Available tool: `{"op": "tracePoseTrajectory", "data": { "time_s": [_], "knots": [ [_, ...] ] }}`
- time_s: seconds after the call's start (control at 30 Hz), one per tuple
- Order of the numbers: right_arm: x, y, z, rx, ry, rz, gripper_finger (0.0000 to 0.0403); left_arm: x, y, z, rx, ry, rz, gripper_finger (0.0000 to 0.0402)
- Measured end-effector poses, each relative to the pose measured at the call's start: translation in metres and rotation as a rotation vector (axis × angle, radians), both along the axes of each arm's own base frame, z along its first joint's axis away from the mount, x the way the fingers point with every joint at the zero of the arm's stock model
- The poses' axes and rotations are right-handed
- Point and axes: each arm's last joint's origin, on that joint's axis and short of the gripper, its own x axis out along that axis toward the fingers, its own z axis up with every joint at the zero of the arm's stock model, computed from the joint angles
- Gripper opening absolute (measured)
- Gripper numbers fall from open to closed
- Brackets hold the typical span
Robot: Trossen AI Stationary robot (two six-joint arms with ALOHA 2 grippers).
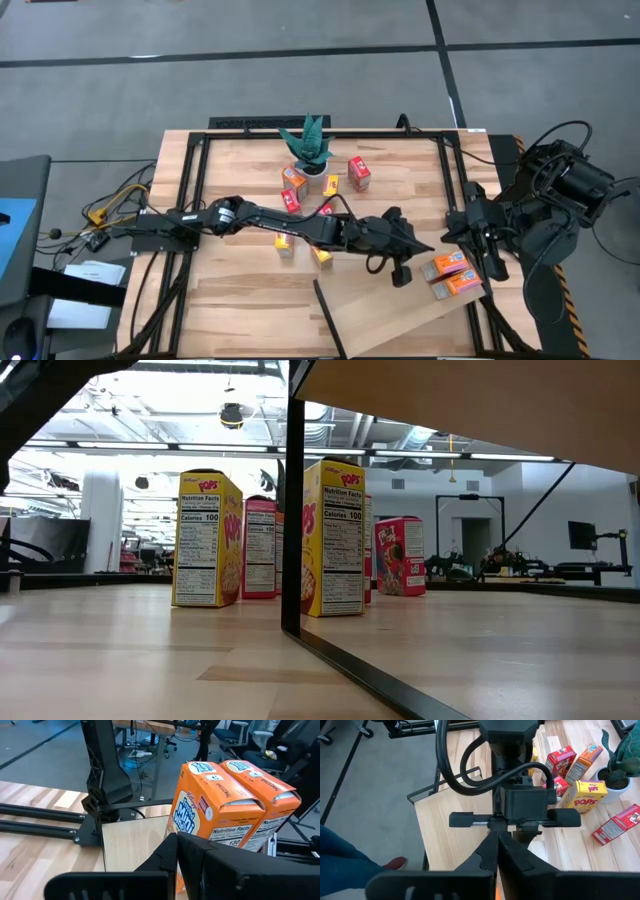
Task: Stack cereal on shelf
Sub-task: Put the bottom orange cereal box on the shelf aligned with the other orange cereal box
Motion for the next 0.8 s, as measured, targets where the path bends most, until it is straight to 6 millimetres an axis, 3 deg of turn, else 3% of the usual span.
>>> {"op": "tracePoseTrajectory", "data": {
  "time_s": [0.23,0.5,0.8],
  "knots": [
    [0.0,0.0,0.0,0.0,0.0,0.0,0.0019,0.0,-0.001,0.003,-0.008,-0.03,-0.001,0.0],
    [0.0,0.0,0.0,0.006,0.001,-0.005,0.0037,0.01,-0.004,-0.018,-0.03,-0.034,-0.014,0.0],
    [0.0,0.0,0.0,0.013,0.002,-0.01,0.0021,0.01,-0.01,-0.017,-0.065,-0.056,-0.034,0.0]
  ]
}}
